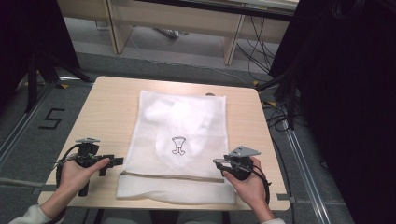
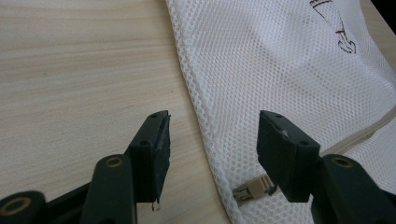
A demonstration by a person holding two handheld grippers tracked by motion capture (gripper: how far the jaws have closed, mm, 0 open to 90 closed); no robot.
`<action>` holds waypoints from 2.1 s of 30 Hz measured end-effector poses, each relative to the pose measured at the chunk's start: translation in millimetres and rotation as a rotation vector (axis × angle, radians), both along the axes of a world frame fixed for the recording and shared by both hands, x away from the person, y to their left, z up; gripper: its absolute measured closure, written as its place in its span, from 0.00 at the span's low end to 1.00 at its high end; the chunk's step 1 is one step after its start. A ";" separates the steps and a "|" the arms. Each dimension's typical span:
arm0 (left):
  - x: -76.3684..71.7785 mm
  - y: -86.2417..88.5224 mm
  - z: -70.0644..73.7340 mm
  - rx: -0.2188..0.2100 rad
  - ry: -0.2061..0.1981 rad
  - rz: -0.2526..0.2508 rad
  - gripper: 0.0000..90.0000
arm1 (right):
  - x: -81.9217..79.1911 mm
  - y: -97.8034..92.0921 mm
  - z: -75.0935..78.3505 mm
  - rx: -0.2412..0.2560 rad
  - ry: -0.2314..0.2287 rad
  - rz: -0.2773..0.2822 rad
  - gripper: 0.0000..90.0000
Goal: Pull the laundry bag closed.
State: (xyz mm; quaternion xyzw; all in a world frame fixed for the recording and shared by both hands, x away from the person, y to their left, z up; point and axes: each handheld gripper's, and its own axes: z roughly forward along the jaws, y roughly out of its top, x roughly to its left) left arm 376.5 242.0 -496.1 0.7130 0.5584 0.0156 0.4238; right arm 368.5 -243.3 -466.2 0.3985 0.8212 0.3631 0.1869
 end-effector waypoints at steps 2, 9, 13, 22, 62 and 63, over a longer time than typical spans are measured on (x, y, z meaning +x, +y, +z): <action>-0.3 -0.4 -0.3 -0.002 -0.002 0.007 0.49 | -0.1 3.2 1.1 0.006 -0.006 0.023 0.63; 0.4 -0.7 -0.6 -0.006 0.007 -0.001 0.49 | -3.7 21.7 9.6 0.025 0.001 0.077 0.68; 0.6 -0.1 -0.4 -0.010 0.008 0.002 0.49 | -1.9 29.3 10.5 0.030 -0.038 0.126 0.69; 2.2 -0.6 -1.1 -0.014 0.007 0.024 0.50 | -1.5 77.3 14.8 0.030 -0.004 0.257 0.71; 6.5 17.7 4.5 0.015 -0.053 0.107 0.48 | 6.2 234.4 2.3 -0.024 0.040 0.590 0.76; 6.6 17.9 4.7 0.015 -0.054 0.111 0.48 | 6.2 234.4 2.3 -0.024 0.040 0.590 0.76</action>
